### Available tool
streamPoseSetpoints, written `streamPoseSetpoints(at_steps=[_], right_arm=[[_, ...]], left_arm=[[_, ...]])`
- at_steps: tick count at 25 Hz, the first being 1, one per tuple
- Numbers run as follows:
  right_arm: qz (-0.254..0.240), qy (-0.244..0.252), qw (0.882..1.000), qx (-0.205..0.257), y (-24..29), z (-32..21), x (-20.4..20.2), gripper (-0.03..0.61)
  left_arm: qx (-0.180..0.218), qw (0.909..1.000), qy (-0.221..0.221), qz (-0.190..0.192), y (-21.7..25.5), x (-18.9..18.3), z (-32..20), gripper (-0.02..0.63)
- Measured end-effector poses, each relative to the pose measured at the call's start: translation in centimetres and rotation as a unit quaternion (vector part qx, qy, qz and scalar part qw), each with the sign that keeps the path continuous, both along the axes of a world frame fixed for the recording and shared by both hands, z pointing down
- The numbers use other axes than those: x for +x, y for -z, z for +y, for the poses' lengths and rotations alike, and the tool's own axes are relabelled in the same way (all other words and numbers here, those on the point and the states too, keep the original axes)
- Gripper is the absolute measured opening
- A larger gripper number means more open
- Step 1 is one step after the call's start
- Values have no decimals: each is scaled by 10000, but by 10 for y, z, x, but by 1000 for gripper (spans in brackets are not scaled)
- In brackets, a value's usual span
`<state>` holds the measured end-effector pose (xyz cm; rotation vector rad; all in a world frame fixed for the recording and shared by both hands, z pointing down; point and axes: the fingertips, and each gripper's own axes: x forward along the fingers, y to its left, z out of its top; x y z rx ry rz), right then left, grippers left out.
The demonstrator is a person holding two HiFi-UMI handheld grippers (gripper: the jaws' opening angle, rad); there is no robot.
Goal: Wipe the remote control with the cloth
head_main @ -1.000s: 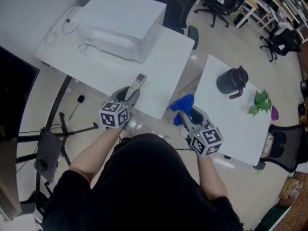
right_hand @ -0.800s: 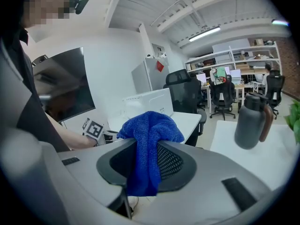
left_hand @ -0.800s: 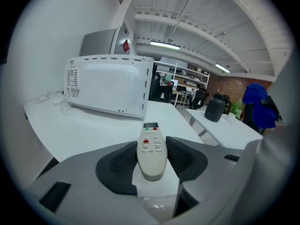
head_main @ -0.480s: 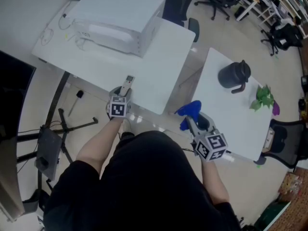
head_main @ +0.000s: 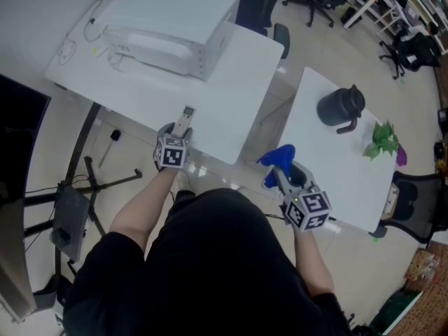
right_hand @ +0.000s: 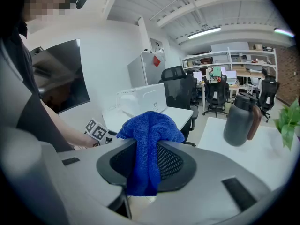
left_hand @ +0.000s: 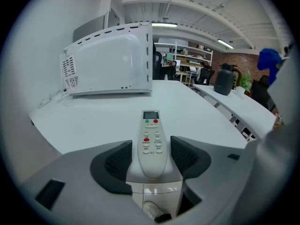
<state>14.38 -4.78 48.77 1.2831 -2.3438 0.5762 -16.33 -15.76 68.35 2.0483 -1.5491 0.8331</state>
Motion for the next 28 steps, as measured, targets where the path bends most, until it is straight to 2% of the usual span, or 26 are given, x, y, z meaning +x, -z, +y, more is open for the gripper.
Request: streamPoseSetpoints(at_steps=[3, 8, 13, 19, 24, 28], right_arm=[[194, -133, 9996, -168, -16, -6, 12, 117], [788, -375, 9932, -766, -67, -18, 45, 118], [1545, -401, 9771, -1404, -126, -16, 74, 118], [2093, -403, 9577, -1932, -178, -15, 83, 120], [2325, -459, 9465, -2188, -203, -14, 88, 130], [2206, -502, 9470, -2279, -208, -13, 88, 141]], left_arm=[[82, 10000, -19, 54, 7, -4, 2, 265], [416, 9991, 30, 114, 37, -18, 15, 265], [655, 9975, 61, 241, 65, -25, 35, 264], [820, 9963, 40, 271, 86, -26, 51, 265], [1000, 9946, -45, 289, 104, -20, 52, 264], [1073, 9938, -69, 291, 111, -19, 51, 264]])
